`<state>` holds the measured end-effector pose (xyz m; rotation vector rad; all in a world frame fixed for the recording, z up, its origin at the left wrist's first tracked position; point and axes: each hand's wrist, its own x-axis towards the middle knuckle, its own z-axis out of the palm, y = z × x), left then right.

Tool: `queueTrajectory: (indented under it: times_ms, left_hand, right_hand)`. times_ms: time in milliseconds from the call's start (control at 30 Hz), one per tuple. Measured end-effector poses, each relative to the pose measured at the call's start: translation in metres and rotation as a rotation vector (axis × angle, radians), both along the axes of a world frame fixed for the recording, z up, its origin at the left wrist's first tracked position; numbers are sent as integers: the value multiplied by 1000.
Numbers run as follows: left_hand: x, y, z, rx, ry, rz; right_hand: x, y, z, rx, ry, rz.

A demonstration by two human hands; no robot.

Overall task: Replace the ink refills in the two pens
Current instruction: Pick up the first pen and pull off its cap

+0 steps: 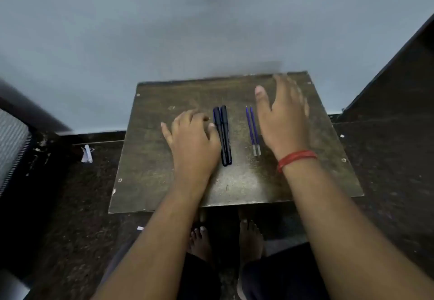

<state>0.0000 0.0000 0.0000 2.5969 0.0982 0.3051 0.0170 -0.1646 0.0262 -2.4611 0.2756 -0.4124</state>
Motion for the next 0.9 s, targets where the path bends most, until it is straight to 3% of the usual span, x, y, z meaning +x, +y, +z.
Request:
queueTrajectory:
  times_ms: [100, 300, 667, 800, 900]
  left_hand:
    - [16, -1, 2, 68, -36, -22]
    - [16, 4, 3, 160, 97, -55]
    - [14, 4, 1, 306, 112, -69]
    - [17, 9, -1, 265, 84, 0]
    - [18, 10, 2, 114, -62, 4]
  right_hand:
    - [9, -8, -4, 7, -100, -19]
    - [0, -23, -8, 78, -113, -23]
    - [-8, -12, -8, 77, -34, 61]
    - [-9, -9, -9, 68, -35, 77]
    - [-8, -7, -9, 96, -49, 88]
